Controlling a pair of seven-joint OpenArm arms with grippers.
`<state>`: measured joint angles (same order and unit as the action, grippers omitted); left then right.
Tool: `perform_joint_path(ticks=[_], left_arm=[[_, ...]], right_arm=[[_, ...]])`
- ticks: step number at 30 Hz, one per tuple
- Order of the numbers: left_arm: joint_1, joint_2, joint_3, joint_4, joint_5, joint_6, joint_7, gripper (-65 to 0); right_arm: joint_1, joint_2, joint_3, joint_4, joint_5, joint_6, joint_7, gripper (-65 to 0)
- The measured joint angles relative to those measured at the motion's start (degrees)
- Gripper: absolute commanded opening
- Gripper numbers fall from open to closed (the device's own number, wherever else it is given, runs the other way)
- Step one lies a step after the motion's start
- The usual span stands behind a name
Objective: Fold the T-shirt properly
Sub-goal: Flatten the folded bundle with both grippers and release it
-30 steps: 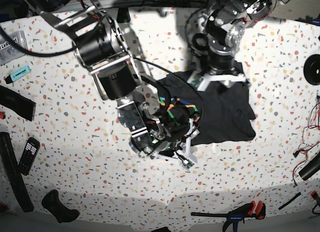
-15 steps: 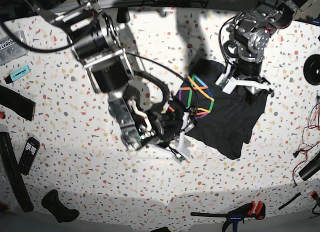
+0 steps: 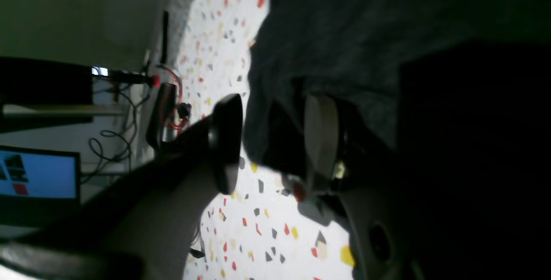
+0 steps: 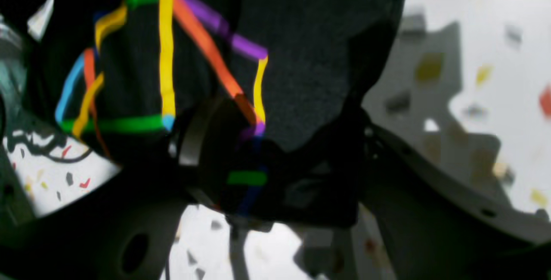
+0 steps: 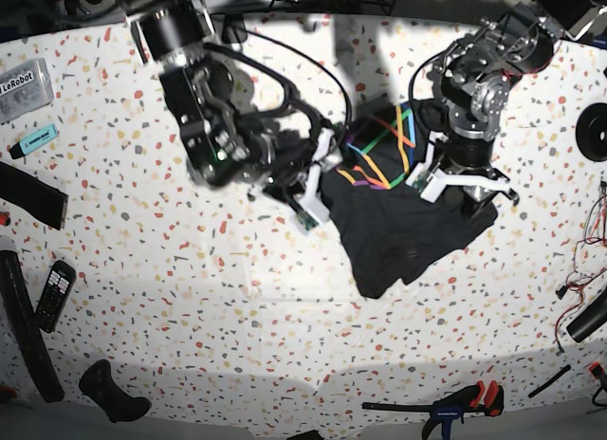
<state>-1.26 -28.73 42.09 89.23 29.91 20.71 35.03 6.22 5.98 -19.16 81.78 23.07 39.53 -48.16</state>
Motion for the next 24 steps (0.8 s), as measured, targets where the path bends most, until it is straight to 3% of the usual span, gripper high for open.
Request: perform_joint_path(ticks=[7, 13, 21, 24], left_arm=[[0.0, 0.0, 0.0, 0.0, -1.6, 0.1, -0.4, -41.8], [0.0, 0.3, 0.0, 0.0, -1.7, 0.1, -0.6, -41.8], [0.0, 5.1, 0.0, 0.0, -1.6, -0.4, -0.7, -41.8], [-0.3, 5.2, 0.0, 0.0, -1.6, -0.4, -0.2, -41.8]], right_arm=[[-5.3, 0.0, 0.2, 1.2, 0.3, -0.1, 3.1, -28.0], [-7.7, 0.1, 0.3, 1.2, 6.1, -0.1, 3.1, -28.0], [-8.3, 0.0, 0.3, 1.2, 7.1, 0.0, 2.7, -28.0], [-8.3, 0.0, 0.3, 1.2, 7.1, 0.0, 2.7, -28.0]])
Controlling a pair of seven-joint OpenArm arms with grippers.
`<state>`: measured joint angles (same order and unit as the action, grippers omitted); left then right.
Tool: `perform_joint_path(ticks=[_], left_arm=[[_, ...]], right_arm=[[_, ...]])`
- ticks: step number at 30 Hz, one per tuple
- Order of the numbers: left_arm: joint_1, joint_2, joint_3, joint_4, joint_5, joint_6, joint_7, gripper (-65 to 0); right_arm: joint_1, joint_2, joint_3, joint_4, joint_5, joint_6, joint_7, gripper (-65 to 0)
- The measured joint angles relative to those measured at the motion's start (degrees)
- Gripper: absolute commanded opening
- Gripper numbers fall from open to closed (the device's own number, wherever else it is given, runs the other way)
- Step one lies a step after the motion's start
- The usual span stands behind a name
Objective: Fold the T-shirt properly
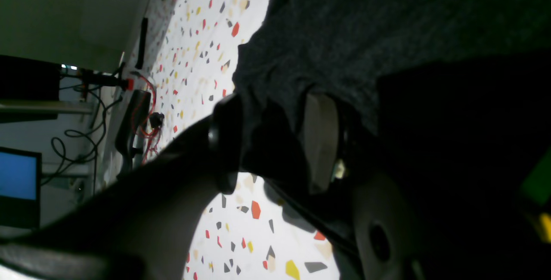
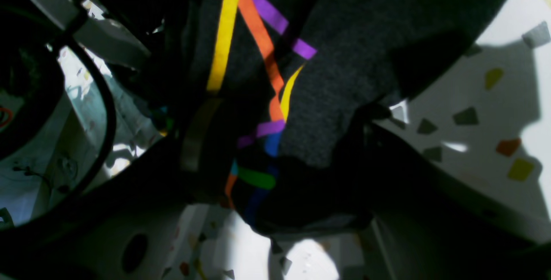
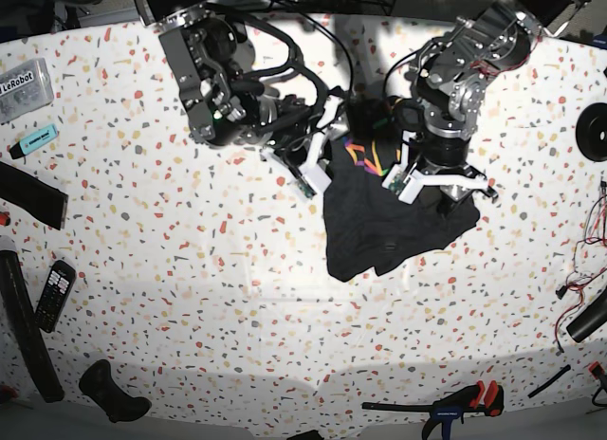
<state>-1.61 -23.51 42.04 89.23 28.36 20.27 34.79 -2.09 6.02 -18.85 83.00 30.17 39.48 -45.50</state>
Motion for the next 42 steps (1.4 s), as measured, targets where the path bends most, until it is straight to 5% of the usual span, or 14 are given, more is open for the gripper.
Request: perform_joint_path(ticks=[19, 24, 33, 38, 42], left_arm=[[-5.3, -5.4, 0.0, 0.0, 3.7, -0.6, 5.0, -41.8], [-5.4, -5.9, 0.0, 0.1, 8.2, 3.6, 9.4, -41.8], [-5.2, -10.2, 0.1, 10.8, 8.2, 4.1, 12.9, -41.8], [-5.2, -13.5, 0.0, 19.3, 8.2, 6.4, 18.2, -41.8], [-2.9, -12.4, -4.2, 21.8, 8.2, 6.4, 18.1, -41.8]], right_arm=[[0.2, 0.2, 0.0, 0.1, 0.0, 0.0, -1.5, -28.0], [0.2, 0.2, 0.0, 1.2, -0.1, 0.0, -2.3, -28.0], [-0.8, 0.5, -0.3, 12.5, -6.2, 0.1, -7.7, -28.0], [-0.4, 0.5, 3.5, 16.4, -9.6, 0.0, -7.3, -28.0], [-0.3, 0.7, 10.3, 17.9, -10.6, 0.0, -8.3, -28.0]])
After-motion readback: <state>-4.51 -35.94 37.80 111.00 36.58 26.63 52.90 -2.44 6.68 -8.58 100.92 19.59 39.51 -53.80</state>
